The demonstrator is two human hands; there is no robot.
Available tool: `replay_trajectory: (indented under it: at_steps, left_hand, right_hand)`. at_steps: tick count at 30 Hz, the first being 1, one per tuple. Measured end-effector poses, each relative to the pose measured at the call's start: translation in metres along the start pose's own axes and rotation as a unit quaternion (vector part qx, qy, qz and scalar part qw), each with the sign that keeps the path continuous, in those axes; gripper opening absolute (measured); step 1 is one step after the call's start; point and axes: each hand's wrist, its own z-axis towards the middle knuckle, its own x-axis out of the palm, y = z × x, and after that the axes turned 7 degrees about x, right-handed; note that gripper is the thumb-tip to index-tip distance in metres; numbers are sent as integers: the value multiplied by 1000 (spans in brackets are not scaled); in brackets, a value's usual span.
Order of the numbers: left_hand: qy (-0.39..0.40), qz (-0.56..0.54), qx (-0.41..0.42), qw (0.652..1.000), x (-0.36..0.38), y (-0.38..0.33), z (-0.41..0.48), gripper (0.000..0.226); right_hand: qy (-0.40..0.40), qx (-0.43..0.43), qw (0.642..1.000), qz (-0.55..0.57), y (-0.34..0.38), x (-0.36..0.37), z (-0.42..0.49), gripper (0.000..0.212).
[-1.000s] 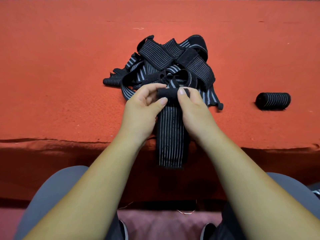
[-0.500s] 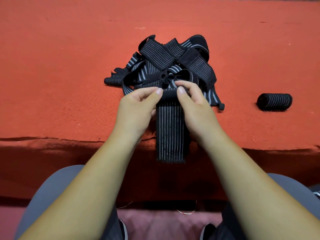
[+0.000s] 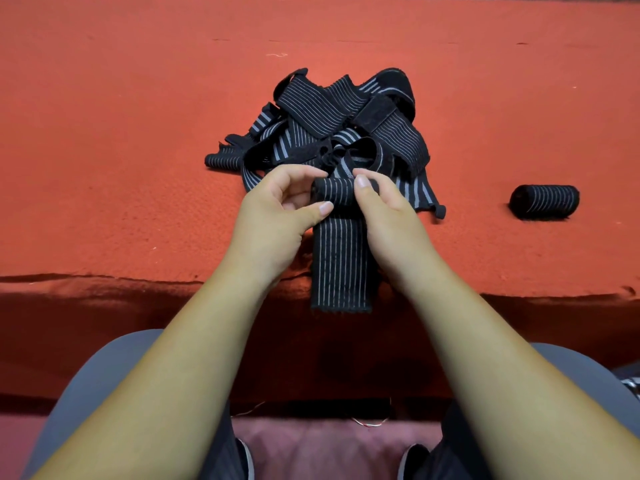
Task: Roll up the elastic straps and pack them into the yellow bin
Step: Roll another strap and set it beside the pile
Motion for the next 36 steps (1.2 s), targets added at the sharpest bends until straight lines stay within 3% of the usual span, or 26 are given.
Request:
replay_trajectory:
  at_steps: [7,11,16,21,26,31,36]
  left_hand:
    - [-2,57,-30,998,2,-4,-2,23]
    - [9,34,-77,996,1,-2,-2,49]
    - [-11,-83,-97,992,-4,-4,0,17]
    - [-4,-76,-76,994,-2,-3,1,45]
    - [31,-53,-56,997,-2,0,-1,31]
    - [38,-58,-41,997,-2,0,-1,48]
    - [33,-105,-100,989,10,-5,-3,26]
  right_hand:
    - [-31,-40,999,13,-2,0,-3,20]
    - [2,-59,998,11,-1,0,-6,16]
    - [1,-31,999,36,3,2,-6,14]
    - [-22,-13,1000,18,3,2,-3,25]
    - [-26,-38,999,11,3,-2,-1,24]
    - [-11,-16,1000,20,1,-4,-2,27]
    - [-19,-24,998,62,0,-15,-1,20]
